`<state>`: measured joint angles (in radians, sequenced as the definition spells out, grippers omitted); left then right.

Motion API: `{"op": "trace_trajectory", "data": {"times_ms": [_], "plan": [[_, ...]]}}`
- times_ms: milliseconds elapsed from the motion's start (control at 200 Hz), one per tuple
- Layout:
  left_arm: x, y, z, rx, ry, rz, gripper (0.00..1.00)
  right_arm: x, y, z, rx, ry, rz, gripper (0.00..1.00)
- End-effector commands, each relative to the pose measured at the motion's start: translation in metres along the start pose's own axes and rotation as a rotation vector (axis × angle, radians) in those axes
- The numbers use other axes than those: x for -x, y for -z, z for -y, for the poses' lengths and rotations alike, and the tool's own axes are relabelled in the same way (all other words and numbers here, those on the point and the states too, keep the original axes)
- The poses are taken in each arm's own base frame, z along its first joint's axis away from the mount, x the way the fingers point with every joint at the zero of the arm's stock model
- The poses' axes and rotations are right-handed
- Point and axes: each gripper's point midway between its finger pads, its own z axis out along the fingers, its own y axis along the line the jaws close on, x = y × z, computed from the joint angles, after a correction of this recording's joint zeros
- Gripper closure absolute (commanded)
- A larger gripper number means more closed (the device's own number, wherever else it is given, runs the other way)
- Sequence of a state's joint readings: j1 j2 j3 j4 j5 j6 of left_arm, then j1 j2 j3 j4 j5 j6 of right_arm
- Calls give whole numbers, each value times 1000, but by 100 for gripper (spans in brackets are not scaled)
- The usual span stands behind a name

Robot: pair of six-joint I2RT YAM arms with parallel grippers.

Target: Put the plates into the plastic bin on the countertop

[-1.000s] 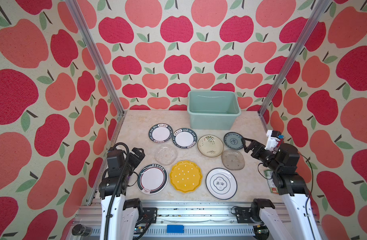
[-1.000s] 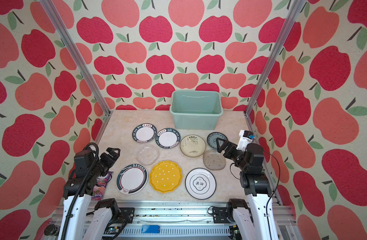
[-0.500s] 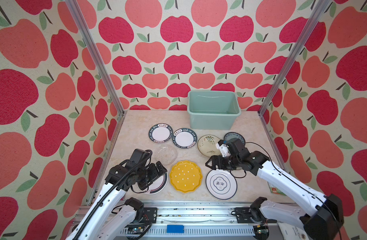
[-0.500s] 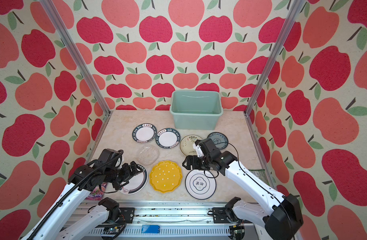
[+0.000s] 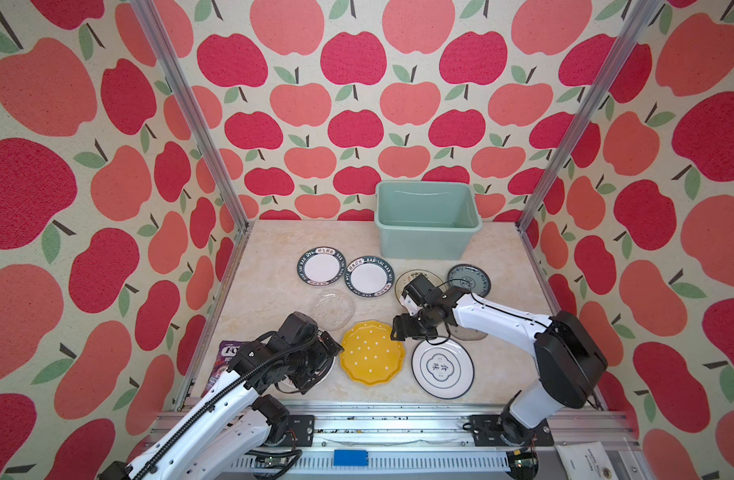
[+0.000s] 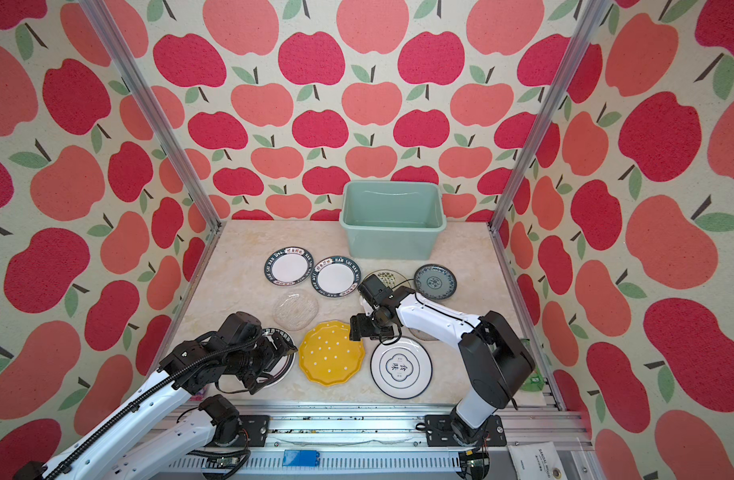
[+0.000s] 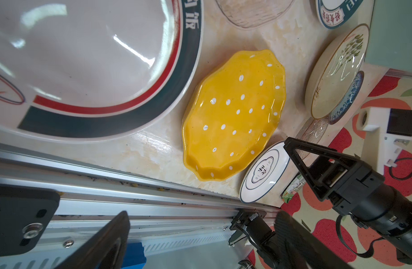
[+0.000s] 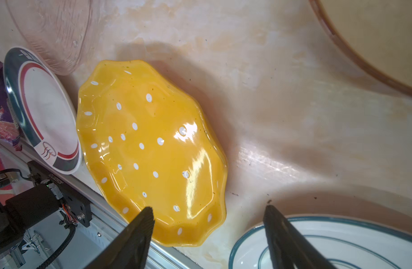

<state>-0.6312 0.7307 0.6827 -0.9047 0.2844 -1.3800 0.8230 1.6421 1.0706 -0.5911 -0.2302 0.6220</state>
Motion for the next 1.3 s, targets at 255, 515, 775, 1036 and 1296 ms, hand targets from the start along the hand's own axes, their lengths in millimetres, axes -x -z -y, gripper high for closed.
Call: {"op": "trace_trajectory", "data": {"times_ms": [255, 515, 775, 1036, 1296], "plan": [[10, -14, 3, 30, 118, 37, 1, 7, -30, 2, -47, -45, -92, 36], [11, -24, 1, 65, 124, 31, 0, 0, -43, 11, -74, -72, -153, 51], [13, -31, 3, 66, 126, 31, 0, -2, -42, 13, -68, -79, -156, 73], [11, -38, 4, 66, 112, 6, 0, -3, -34, 17, -89, -82, -147, 86], [10, -41, 6, 73, 89, -8, 0, -3, -22, 15, -92, -73, -133, 98]]}}
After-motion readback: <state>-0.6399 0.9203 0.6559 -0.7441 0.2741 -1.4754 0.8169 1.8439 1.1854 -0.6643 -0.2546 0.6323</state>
